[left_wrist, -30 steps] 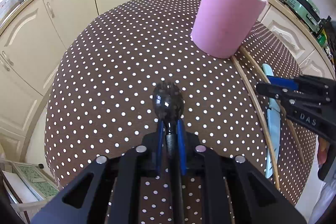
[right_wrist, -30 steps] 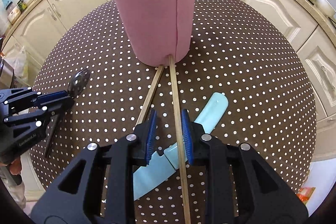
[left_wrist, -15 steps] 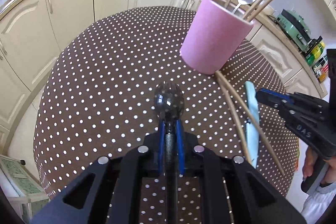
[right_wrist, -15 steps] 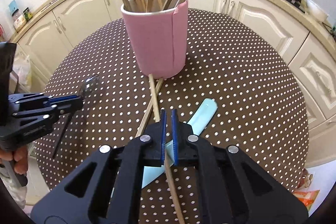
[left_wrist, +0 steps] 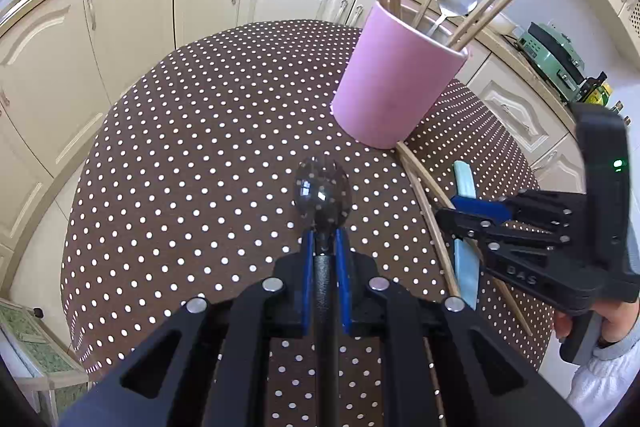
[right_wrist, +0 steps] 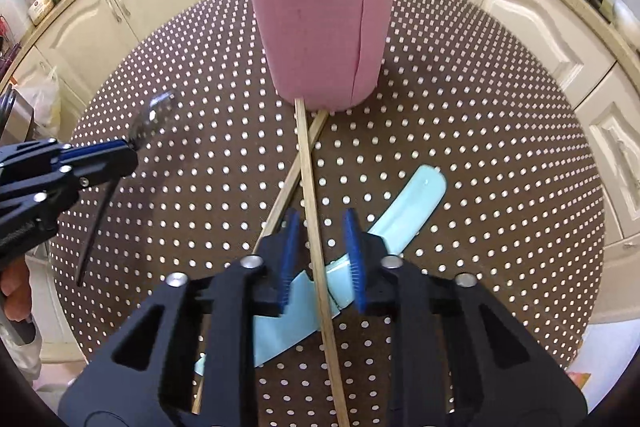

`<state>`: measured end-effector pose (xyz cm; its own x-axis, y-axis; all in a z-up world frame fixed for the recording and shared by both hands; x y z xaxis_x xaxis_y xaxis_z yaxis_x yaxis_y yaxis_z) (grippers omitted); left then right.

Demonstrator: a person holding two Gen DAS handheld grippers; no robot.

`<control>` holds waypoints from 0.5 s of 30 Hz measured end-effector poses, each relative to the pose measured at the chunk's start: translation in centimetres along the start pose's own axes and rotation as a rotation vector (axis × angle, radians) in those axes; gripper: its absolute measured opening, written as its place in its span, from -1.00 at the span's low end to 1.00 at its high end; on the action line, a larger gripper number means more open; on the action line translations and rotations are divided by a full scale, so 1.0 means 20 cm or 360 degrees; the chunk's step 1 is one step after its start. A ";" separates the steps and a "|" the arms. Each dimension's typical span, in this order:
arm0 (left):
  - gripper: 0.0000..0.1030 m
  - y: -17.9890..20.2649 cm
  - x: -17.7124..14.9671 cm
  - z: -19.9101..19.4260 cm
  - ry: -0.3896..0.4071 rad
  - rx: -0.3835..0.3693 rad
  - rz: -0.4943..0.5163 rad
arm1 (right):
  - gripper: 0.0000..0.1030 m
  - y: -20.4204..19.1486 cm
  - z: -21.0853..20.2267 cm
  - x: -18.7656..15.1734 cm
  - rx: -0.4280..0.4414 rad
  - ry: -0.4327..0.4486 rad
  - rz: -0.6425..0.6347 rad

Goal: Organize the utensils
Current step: 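Lift the black spoon and chopstick and carry both over the pink cup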

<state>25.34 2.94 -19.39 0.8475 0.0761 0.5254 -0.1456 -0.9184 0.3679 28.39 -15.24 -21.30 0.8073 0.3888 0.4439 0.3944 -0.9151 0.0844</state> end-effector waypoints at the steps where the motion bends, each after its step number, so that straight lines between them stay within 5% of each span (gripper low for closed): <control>1: -0.79 0.01 0.00 0.00 0.0006 -0.0007 0.0003 | -0.89 0.01 0.00 0.01 0.0006 0.0007 0.0005; 15: -0.79 0.24 0.11 -0.19 0.0286 -0.0179 0.0116 | -0.89 0.16 -0.45 0.04 0.0089 0.0512 0.0239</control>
Point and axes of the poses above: each gripper's, at about its wrist camera, not at the fingertips, and z roughly the way its jaws point, y to its right, x to its top, the point moved 4 cm from there along z, roughly the way its jaws point, and after that the axes turned 8 degrees about -x, right-handed, at the moved point
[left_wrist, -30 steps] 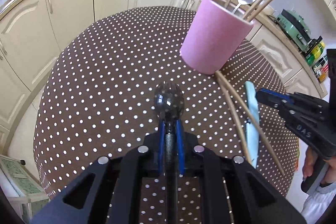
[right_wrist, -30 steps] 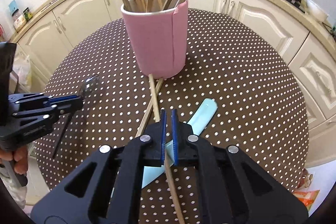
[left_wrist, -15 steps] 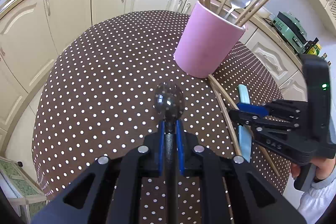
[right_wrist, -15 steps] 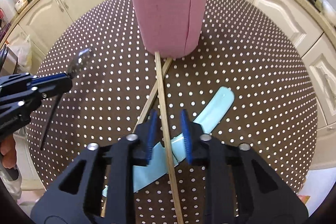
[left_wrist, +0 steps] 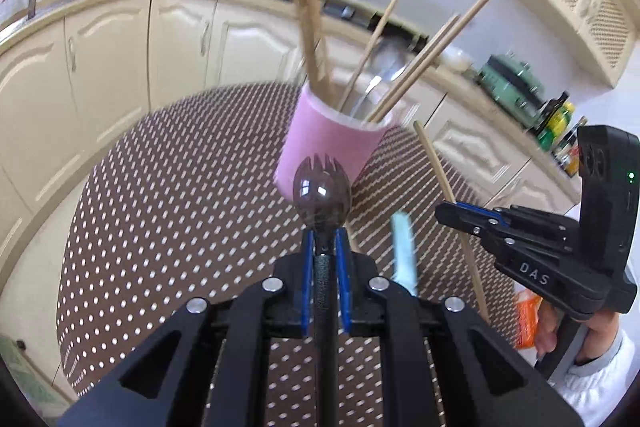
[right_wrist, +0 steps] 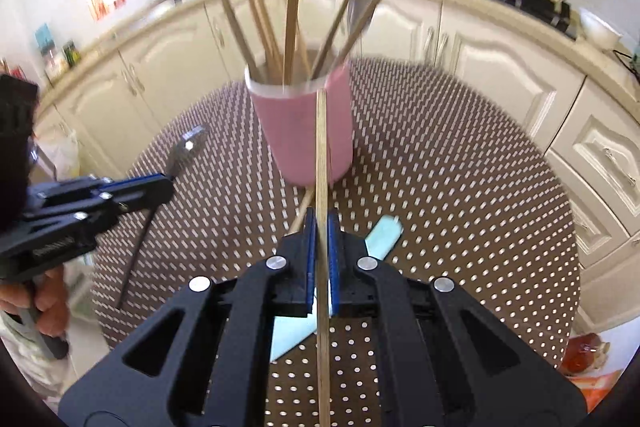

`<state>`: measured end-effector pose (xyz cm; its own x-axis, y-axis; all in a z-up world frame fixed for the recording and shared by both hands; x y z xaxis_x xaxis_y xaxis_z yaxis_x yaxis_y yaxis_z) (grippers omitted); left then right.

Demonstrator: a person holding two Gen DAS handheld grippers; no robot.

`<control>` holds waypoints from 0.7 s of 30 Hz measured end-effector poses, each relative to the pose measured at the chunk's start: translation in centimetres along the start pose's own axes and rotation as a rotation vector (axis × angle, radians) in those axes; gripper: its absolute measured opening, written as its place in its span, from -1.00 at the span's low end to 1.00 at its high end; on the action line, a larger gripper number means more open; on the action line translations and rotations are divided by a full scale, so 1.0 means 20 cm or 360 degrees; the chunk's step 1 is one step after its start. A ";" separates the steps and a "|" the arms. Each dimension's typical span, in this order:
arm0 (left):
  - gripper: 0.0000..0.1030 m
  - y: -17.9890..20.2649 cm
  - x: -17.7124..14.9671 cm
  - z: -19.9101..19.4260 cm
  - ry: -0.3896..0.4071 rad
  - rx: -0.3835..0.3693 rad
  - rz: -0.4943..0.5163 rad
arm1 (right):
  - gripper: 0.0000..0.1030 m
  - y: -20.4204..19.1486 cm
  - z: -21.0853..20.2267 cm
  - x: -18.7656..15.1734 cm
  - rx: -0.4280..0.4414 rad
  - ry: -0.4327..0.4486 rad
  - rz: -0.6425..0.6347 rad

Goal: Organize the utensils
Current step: 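Lift the black spoon and chopstick and carry both over the pink cup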

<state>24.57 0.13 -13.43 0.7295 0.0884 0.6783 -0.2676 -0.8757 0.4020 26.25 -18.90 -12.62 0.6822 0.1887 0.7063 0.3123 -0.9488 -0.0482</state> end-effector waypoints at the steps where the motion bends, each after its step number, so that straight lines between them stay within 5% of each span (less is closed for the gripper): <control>1: -0.79 0.03 0.02 -0.02 0.0042 -0.0023 0.0020 | -0.89 0.02 -0.05 0.02 0.0010 0.0063 0.0029; 13: -0.79 0.27 0.37 -0.18 0.0556 -0.0111 0.0247 | -0.89 0.20 -0.40 0.34 0.0003 0.0822 0.0350; 21: -0.78 0.34 0.58 -0.15 0.0898 -0.0222 0.0330 | -0.89 0.22 -0.37 0.54 -0.0021 0.1109 0.0451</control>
Point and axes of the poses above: each gripper's, at about its wrist camera, not at the fingertips, and z roughly the way its jaws point, y to its right, x to its top, the point moved 4 cm from there along z, roughly the way its jaws point, and after that the axes turned 8 degrees about -x, right-handed, at the moved point
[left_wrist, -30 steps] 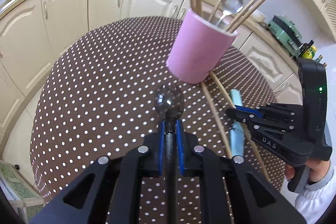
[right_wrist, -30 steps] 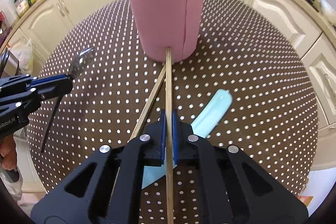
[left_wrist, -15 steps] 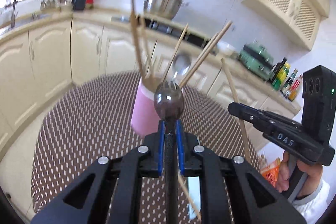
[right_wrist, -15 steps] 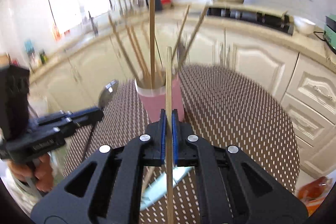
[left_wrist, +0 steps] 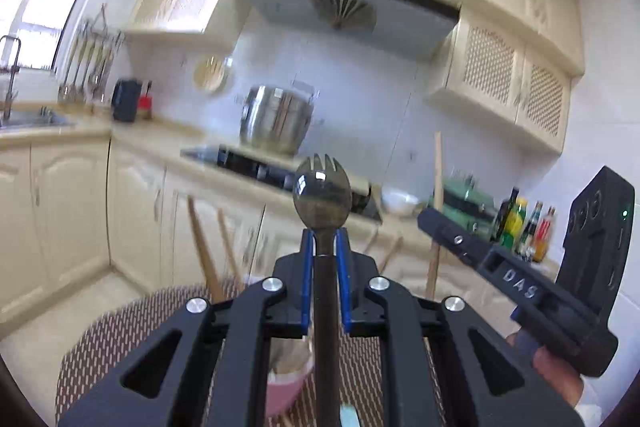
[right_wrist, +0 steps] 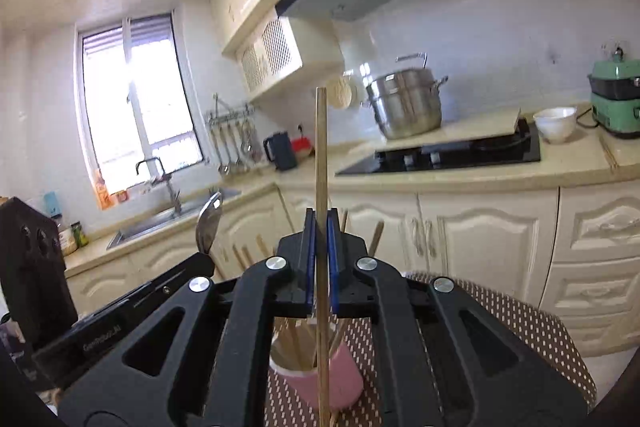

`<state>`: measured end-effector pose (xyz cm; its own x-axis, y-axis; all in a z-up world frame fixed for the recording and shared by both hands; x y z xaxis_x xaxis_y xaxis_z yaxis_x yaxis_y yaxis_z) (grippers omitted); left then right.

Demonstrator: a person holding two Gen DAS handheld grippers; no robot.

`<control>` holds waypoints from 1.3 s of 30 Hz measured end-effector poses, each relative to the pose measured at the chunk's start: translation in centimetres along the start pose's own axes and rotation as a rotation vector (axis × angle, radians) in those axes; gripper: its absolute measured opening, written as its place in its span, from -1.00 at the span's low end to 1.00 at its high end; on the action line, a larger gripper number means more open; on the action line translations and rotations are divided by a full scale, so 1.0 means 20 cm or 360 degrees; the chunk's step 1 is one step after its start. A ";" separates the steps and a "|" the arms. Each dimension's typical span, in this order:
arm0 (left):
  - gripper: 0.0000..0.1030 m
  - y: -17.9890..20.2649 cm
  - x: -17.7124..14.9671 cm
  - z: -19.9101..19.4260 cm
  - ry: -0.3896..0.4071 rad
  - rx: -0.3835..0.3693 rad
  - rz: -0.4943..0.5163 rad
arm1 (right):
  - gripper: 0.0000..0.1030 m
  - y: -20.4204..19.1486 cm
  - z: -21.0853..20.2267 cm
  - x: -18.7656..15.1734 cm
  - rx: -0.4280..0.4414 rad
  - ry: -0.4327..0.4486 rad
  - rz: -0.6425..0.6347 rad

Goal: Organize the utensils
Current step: 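Lift the black spoon and chopstick and carry both over the pink cup, then lower the black spoon into the pink cup and open the left tool while the right tool releases its chopstick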

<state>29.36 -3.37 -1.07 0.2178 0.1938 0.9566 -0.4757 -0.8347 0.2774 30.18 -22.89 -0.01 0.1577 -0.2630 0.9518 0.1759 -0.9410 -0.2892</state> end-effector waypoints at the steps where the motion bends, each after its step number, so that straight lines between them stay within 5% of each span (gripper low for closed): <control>1: -0.78 0.00 0.01 0.01 0.0037 0.0001 0.0016 | -0.89 -0.01 0.03 0.01 0.0008 0.0042 0.0014; 9: -0.78 -0.12 -0.02 0.20 0.0169 0.0048 0.0034 | -0.89 0.00 0.18 0.02 0.0037 0.0158 0.0107; 17: -0.78 -0.25 -0.15 0.32 0.0136 0.0074 0.0009 | -0.89 -0.01 0.26 -0.03 0.0090 0.0212 0.0131; 32: -0.75 -0.24 -0.25 0.26 0.0039 0.0059 0.0065 | -0.88 -0.05 0.22 -0.16 0.0140 0.0146 -0.0013; 39: -0.32 -0.20 -0.23 0.18 0.0009 0.0075 0.0067 | -0.88 -0.05 0.18 -0.18 0.0122 0.0070 -0.0052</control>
Point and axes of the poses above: each gripper's, at about its wrist camera, not at the fingertips, and z roughly the way its jaws point, y to its right, x to its top, the point moved 4 cm from there along z, roughly the way its jaws point, and after that the axes turned 8 degrees about -x, right-handed, at the moved point
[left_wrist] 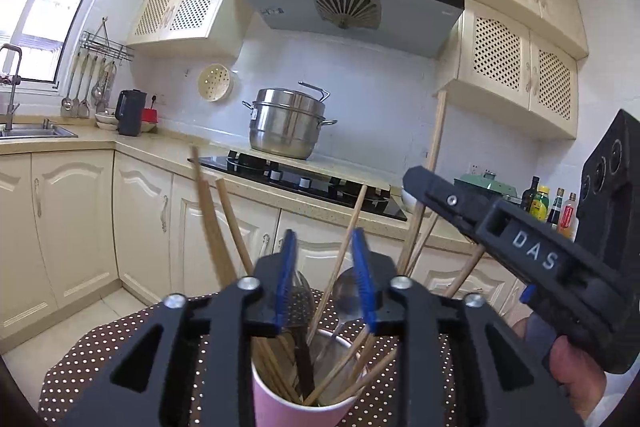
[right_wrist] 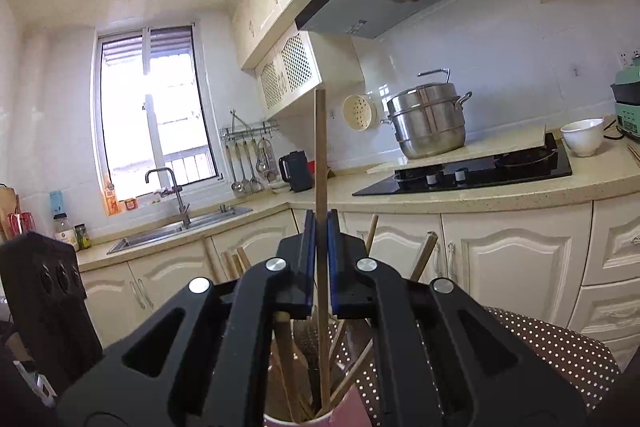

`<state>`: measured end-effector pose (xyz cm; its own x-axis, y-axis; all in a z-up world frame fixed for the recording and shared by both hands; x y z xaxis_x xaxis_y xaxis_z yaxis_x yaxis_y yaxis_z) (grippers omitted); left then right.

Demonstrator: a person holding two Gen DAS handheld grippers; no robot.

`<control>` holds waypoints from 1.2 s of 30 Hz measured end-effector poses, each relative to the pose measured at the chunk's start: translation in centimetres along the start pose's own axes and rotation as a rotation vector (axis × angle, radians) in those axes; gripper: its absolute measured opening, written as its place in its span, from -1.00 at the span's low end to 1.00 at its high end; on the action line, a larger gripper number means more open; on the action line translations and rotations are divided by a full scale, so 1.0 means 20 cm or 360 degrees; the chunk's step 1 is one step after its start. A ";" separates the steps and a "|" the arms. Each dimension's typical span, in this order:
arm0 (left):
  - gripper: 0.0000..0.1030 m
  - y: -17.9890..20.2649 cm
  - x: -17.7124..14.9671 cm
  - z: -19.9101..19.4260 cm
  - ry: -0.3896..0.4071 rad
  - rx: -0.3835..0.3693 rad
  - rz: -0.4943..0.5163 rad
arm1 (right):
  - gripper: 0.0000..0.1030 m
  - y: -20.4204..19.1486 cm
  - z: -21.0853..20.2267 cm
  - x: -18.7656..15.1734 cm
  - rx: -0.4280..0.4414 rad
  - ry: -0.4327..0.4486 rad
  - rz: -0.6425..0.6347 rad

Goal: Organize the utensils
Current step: 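Lower the black spoon into the pink cup and open the left tool while the right tool releases its chopstick, then grasp a chopstick with the left tool while the right tool moves to the pale blue knife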

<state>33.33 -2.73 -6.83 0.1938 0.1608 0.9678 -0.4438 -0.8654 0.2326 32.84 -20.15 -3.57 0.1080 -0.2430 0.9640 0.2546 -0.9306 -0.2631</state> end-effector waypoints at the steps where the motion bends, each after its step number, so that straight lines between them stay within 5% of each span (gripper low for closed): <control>1: -0.29 0.00 0.01 -0.02 0.0006 0.0010 -0.0006 | -0.87 0.00 -0.01 0.00 -0.0005 -0.0009 -0.0008; 8: -0.14 0.01 0.08 -0.16 0.0014 0.0059 -0.0065 | -0.76 0.00 -0.09 0.06 -0.0117 -0.0018 -0.0006; 11: -0.07 0.04 0.11 -0.23 0.0008 0.0071 -0.0066 | -0.35 0.01 -0.13 0.09 -0.0128 -0.0011 0.0020; 12: -0.06 0.05 0.12 -0.24 0.0008 0.0071 -0.0066 | -0.06 0.01 -0.15 0.10 -0.0131 0.0000 0.0031; 21: -0.01 0.13 0.12 -0.39 -0.0128 0.0051 -0.0117 | 0.23 0.03 -0.40 0.24 -0.0148 0.0080 0.0045; 27: -0.01 0.15 -0.20 -0.27 -0.0711 0.0099 -0.0249 | 0.24 0.17 -0.47 0.11 -0.0328 -0.0144 -0.0021; 30: -0.01 0.16 -0.37 -0.21 -0.0987 0.0114 -0.0333 | 0.24 0.29 -0.45 -0.04 -0.0483 -0.0389 0.0012; 36: -0.02 0.19 -0.62 -0.14 -0.1315 0.0124 -0.0431 | 0.24 0.43 -0.43 -0.30 -0.0558 -0.0748 0.0055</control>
<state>26.88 -6.70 -17.77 0.8697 -0.0041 0.4935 -0.2357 -0.8820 0.4080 26.21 -29.09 -11.26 0.5455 -0.2019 0.8134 -0.0811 -0.9787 -0.1885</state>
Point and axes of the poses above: each gripper's, at about its wrist camera, not at the fingertips, and z roughly the way its jaws point, y to its right, x to its top, the point moved 4 cm from there along z, roughly the way its jaws point, and after that the axes turned 8 degrees about -x, right-handed, at the moved point
